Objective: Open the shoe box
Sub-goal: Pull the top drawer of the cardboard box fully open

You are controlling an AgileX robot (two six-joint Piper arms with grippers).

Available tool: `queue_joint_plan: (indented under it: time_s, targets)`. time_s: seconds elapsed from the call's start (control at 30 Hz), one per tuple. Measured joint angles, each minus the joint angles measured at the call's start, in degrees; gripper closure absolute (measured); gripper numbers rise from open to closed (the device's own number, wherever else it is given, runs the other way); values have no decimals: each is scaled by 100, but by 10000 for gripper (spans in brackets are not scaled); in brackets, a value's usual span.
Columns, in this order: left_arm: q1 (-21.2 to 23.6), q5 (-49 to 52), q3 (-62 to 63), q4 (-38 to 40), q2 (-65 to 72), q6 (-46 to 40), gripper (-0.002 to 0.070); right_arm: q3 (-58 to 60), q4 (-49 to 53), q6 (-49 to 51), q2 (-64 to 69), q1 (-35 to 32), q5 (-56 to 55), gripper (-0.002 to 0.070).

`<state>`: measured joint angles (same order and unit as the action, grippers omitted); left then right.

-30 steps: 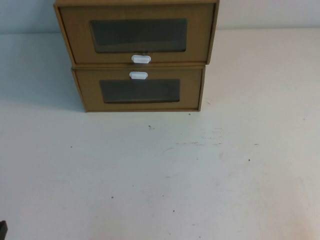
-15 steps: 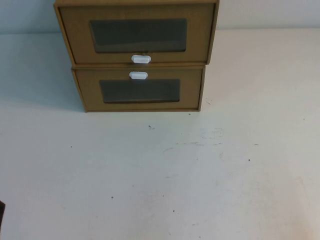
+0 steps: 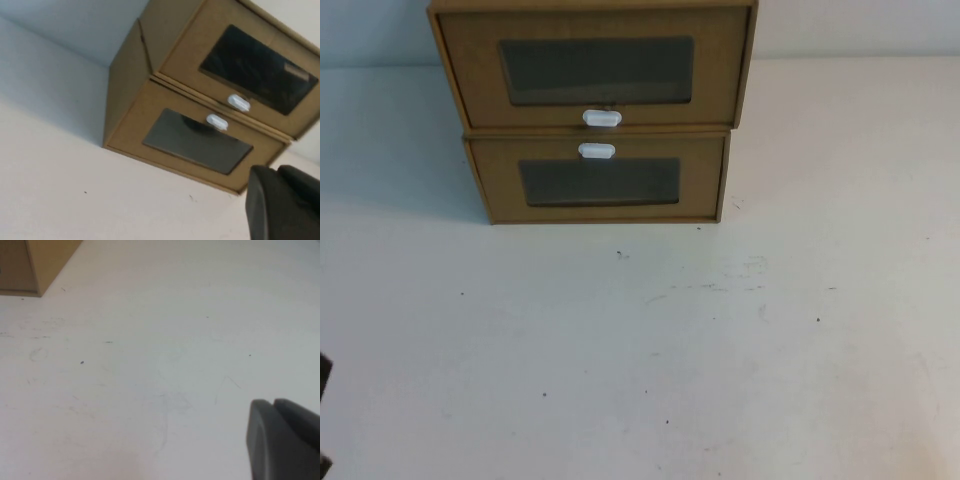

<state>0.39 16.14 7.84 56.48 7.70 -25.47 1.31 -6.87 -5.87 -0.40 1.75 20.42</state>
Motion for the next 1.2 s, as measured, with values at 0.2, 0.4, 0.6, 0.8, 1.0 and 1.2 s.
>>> queue_joint_plan:
  time_s: [0.2,0.4,0.6,0.8,1.0,1.2]
  targets:
    - [0,1428,1850,-435,2210,-712,680,0,0,0,0,0,0,690]
    - [0,2719,4103,-718,4359,-1494,680,0,0,0,0,0,0,689]
    - [0,3352,6476,-791,6068,-1688,680,0,0,0,0,0,0,690]
    - [0,4015,9076,-816,7789,-1475,680,0,-5,0,0,0,0,690]
    - [-177,4722,11478,-1015,9338,-894,680,0,-5,0,0,0,0,690]
    - [-703,5166,13098,-1413,10672,-473,680,0,-5,0,0,0,0,690]
